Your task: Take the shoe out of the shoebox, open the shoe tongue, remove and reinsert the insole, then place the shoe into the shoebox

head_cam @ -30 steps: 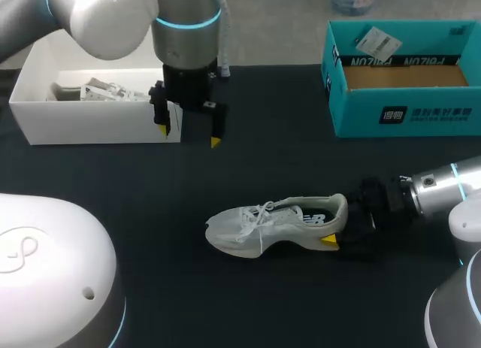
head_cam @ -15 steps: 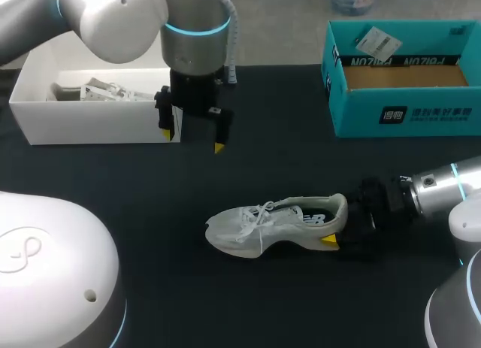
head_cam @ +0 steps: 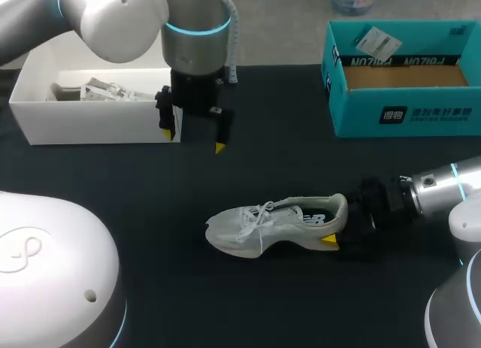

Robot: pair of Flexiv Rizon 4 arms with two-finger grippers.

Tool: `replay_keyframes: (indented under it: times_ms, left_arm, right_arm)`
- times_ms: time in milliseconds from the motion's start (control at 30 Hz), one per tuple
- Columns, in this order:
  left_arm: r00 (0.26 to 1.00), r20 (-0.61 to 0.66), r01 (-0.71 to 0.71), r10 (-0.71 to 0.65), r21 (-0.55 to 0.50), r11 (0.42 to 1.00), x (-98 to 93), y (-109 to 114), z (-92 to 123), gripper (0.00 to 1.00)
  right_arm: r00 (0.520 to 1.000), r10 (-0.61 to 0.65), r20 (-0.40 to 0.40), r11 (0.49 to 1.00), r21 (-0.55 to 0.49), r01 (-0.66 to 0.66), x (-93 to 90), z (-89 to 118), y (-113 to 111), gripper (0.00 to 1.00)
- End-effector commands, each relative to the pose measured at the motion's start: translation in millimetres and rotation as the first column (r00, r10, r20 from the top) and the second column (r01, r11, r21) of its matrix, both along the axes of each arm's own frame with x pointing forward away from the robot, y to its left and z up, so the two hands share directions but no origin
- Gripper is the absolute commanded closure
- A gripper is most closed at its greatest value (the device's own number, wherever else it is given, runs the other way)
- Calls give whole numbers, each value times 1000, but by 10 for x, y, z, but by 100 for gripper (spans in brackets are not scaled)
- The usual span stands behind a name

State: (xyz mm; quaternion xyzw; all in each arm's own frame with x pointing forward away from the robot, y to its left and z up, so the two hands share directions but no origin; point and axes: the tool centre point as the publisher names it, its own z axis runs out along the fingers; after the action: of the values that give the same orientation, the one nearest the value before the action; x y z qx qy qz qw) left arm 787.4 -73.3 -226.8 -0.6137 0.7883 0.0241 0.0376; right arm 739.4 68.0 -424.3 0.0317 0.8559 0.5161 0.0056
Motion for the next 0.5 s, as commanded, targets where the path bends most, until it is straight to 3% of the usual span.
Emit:
replay_keyframes:
  times_ms: [33, 500]
  left_arm:
    - [998, 26, -49, 49, 6, 999, -95, -66, -49, 0]
    - [998, 14, -64, 64, -11, 998, -578, -498, -441, 0]
  right_arm:
    - [1000, -1, 1, 1000, -2, 1, 18, -51, 2, 100]
    - [1000, -1, 1, 1000, -2, 1, 18, -51, 2, 100]
